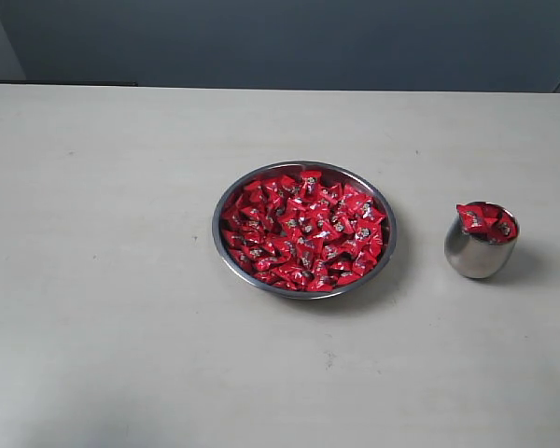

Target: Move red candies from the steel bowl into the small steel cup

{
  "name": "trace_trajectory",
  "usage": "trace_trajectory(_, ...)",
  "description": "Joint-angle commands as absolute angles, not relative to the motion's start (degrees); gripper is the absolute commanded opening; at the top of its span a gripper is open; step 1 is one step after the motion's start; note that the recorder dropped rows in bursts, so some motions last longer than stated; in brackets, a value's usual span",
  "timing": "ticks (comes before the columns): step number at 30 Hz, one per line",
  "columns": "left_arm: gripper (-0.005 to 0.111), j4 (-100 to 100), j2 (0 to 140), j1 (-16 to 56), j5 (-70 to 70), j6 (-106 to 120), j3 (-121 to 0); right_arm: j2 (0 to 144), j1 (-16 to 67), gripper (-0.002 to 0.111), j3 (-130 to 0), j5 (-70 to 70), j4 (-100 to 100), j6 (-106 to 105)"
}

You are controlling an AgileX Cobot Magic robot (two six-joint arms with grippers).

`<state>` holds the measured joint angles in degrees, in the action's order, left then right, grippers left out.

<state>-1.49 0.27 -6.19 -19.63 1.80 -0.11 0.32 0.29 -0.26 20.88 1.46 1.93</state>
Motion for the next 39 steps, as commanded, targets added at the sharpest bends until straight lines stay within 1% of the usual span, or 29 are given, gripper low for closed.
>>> trace_trajectory(1, 0.000, -1.6, 0.0, -6.2, -19.1, 1.7, 0.0, 0.0, 0.0, -0.001, 0.0, 20.9, 1.4, 1.5)
trace_trajectory(7, 0.000, -1.6, 0.0, -6.2, -19.1, 1.7, 0.0, 0.0, 0.0, -0.001, 0.0, 20.6, -2.4, 1.5)
trace_trajectory(39, 0.000, -1.6, 0.0, -6.2, -19.1, 1.7, 0.0, 0.0, 0.0, -0.001, 0.0, 20.5, -2.2, 1.5)
